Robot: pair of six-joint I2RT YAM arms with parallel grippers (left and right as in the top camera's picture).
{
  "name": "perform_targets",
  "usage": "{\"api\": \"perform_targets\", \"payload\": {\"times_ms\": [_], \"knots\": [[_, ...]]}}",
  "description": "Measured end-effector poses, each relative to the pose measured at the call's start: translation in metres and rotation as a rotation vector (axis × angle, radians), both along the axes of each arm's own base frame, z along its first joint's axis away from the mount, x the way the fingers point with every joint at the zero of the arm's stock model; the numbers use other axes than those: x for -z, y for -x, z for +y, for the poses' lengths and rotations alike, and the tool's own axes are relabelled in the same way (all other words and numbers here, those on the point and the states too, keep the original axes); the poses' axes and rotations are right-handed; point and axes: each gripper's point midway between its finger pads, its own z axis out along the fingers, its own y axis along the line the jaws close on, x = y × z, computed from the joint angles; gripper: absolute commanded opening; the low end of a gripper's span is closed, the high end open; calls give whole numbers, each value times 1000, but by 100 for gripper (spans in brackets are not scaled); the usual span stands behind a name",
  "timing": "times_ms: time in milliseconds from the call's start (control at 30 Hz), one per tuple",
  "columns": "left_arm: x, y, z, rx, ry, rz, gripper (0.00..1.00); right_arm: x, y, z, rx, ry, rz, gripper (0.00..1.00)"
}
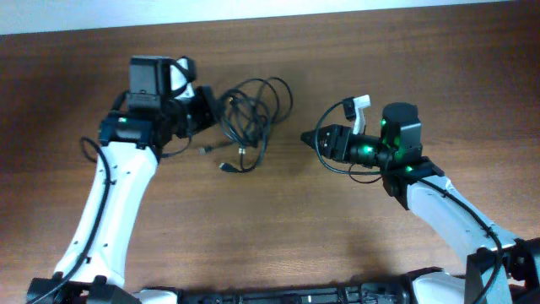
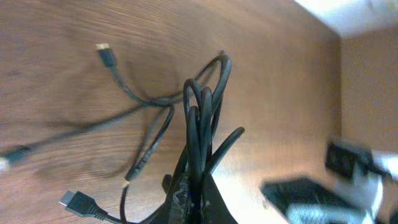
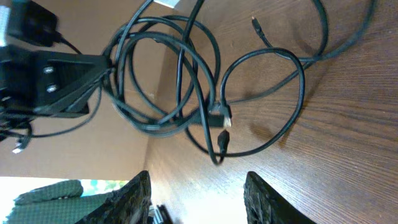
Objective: Untangle cables
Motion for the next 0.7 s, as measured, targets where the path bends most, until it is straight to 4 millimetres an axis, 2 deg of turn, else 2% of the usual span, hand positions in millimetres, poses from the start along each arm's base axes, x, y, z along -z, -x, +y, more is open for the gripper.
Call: {"api": "perform_targets", "payload": {"times_ms": [33, 133, 333, 367, 400, 433, 500, 567, 600, 700], "knots": [[-4, 12, -27, 151, 4, -45, 0, 2, -1, 2, 8, 15, -4, 47], [-15, 35, -66, 424, 35, -151, 0, 21, -4, -7, 76, 88, 45, 47], [-25, 60, -99, 604, 102, -201, 0, 36, -18, -25, 201, 183, 60, 47], [-25, 62, -101, 614, 108, -200, 10, 40, -19, -28, 222, 201, 67, 47], [-26, 64, -103, 621, 112, -200, 46, 44, -20, -32, 243, 220, 78, 47], [-26, 64, -104, 627, 110, -205, 57, 53, -19, -39, 273, 256, 110, 47], [-17, 56, -95, 581, 29, -204, 65, 63, -15, -45, 298, 295, 154, 47], [2, 40, -70, 475, -143, -180, 73, 71, -10, -49, 306, 318, 190, 47], [5, 37, -65, 451, -175, -174, 75, 72, -9, -49, 305, 322, 198, 47], [11, 31, -53, 399, -241, -165, 76, 80, 0, -51, 299, 341, 245, 47]]}}
